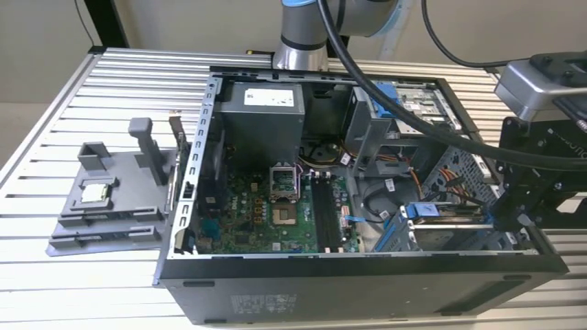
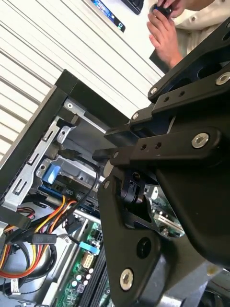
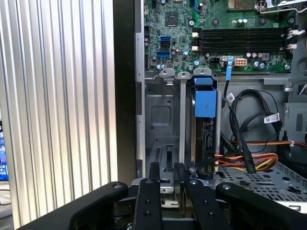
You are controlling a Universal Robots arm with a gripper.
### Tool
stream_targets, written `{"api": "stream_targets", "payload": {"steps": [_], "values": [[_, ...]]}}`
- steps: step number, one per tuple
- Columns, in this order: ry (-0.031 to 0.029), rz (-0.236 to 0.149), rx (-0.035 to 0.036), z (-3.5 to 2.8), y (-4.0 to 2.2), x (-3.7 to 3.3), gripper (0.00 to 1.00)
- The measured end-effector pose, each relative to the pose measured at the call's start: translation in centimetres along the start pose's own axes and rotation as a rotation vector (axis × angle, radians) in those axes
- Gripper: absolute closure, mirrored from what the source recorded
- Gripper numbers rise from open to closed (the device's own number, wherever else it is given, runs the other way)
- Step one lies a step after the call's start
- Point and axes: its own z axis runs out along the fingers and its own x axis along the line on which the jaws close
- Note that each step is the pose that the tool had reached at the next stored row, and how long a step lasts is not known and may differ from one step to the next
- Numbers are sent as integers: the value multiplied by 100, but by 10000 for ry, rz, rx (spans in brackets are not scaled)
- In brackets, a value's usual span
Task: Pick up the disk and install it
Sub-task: 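Insert the first disk wire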
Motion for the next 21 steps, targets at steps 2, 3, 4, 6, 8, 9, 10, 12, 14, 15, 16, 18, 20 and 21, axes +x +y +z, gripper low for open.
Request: {"api": "stream_targets", "payload": {"steps": [2,3,4,6,8,9,10,12,14,15,16,18,20,21], "values": [[0,-2,1,2,-13,0,0],[-2,-13,2,4,-24,-1,0],[-1,-17,1,5,-36,-1,0],[-1,-18,1,10,-53,-1,0],[25,-17,2,16,-53,-1,0],[46,-17,2,26,-53,-1,0],[53,-18,3,36,-53,-2,0],[56,-19,3,44,-53,-15,0],[54,-19,2,44,-46,-48,0],[54,-17,2,43,-41,-69,0],[53,-14,2,42,-35,-90,0],[56,-10,2,37,-22,-130,0],[56,2,1,34,-1,-160,0],[55,10,0,33,9,-171,0]]}}
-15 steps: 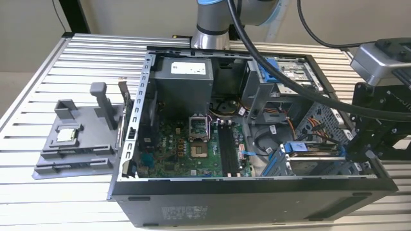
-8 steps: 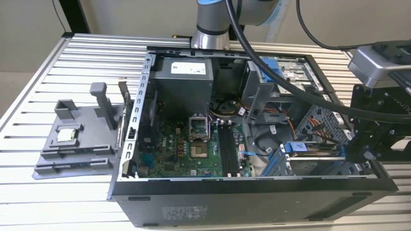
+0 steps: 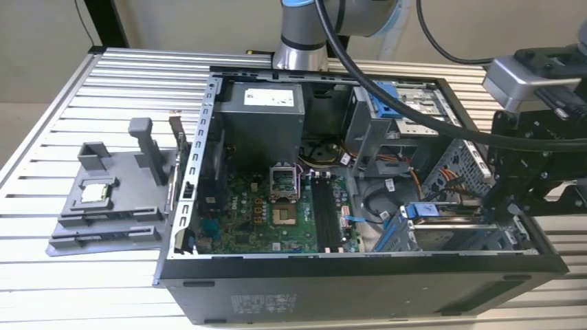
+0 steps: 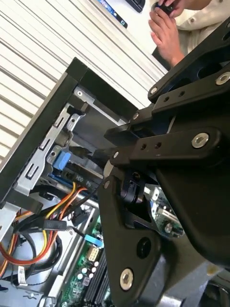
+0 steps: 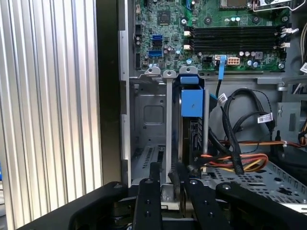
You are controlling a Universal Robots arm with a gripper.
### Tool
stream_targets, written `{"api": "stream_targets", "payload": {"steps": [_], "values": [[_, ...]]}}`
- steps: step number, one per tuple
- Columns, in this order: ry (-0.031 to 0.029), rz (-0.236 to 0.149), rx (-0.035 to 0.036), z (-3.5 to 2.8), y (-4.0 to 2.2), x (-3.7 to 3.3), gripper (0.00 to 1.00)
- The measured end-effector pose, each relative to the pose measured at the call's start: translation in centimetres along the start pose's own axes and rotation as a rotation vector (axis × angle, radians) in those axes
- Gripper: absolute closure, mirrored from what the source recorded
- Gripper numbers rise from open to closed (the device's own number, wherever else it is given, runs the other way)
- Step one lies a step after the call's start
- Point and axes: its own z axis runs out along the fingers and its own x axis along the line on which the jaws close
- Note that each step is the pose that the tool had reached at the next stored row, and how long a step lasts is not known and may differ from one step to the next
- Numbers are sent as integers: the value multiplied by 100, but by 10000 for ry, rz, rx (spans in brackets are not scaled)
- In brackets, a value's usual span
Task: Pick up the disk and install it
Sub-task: 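Insert the first disk wire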
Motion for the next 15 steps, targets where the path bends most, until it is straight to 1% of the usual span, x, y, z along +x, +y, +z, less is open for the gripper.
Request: {"api": "stream_targets", "payload": {"steps": [3,7,12,15], "values": [[0,30,0,-3,34,-29,0],[-7,62,9,-13,63,-62,0],[-34,88,9,-62,93,-95,0],[-47,97,8,-80,120,-114,0]]}}
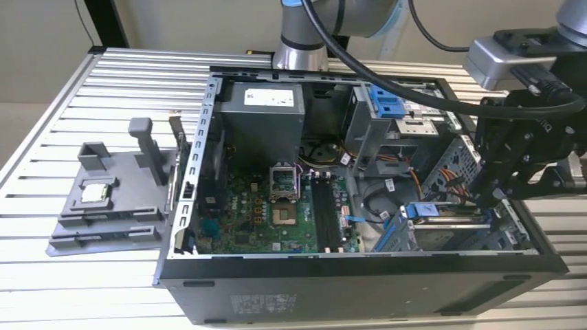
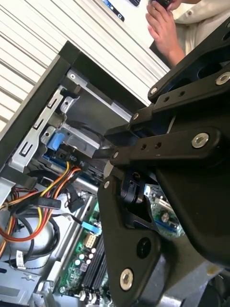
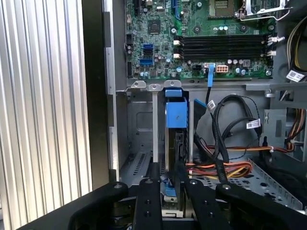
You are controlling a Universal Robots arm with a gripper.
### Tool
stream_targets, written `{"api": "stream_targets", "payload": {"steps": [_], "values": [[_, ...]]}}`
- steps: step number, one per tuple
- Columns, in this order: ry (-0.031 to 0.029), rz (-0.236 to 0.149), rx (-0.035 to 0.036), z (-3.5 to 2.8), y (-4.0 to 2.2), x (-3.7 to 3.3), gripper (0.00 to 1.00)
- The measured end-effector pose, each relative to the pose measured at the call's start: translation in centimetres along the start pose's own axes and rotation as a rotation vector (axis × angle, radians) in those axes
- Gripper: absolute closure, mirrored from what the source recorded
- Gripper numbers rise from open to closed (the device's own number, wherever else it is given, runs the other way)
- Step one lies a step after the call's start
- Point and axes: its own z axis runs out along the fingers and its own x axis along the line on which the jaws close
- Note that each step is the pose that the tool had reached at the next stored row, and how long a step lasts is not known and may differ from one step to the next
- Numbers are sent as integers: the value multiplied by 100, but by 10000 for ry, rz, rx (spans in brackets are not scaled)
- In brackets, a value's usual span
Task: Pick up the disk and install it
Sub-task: 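Insert the first disk wire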
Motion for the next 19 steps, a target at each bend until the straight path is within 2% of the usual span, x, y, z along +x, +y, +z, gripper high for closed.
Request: {"api": "stream_targets", "payload": {"steps": [3,8,9,11,13,17,18,19], "values": [[-80,2,-2,-38,0,16,0],[-164,-5,-3,-30,-1,117,0],[-189,-14,7,-29,-3,123,100],[-251,-44,34,-28,-21,129,100],[-346,-78,40,-27,-60,130,100],[-590,-171,40,-24,-154,128,100],[-648,-187,40,-23,-180,128,0],[-696,-204,39,-23,-203,128,0]]}}
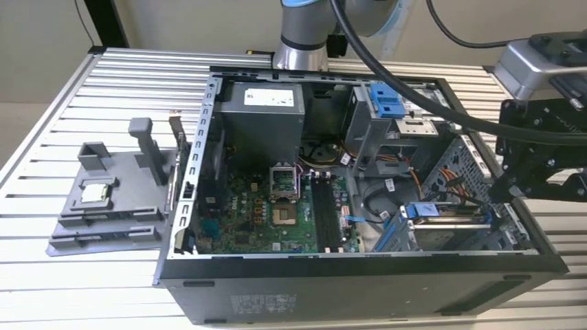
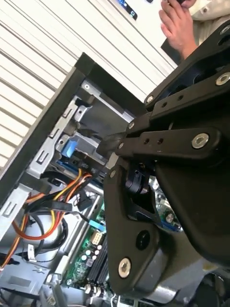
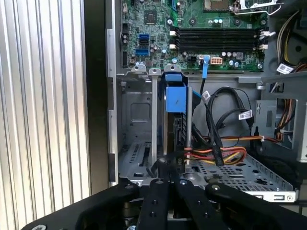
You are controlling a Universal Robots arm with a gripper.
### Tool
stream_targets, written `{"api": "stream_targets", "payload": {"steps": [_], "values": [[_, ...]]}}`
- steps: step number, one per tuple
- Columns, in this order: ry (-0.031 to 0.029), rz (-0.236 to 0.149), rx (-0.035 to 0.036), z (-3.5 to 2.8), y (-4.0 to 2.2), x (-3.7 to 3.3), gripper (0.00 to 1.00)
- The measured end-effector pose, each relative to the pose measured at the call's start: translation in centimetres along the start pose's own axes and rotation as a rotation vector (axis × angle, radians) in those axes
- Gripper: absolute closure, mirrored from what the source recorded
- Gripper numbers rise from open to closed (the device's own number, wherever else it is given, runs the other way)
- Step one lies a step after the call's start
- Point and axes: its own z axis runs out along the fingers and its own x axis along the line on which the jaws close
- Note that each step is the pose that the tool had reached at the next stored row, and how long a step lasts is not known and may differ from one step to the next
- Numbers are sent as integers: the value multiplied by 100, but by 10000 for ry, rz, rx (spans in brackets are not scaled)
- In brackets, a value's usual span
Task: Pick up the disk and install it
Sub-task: 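Insert the first disk wire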
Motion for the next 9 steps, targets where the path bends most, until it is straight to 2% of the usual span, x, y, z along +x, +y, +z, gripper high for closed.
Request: {"api": "stream_targets", "payload": {"steps": [2,5,9], "values": [[-45,-55,1,1,-46,2,0],[-50,-219,5,17,-89,1,0],[-28,-521,17,58,-102,1,0]]}}
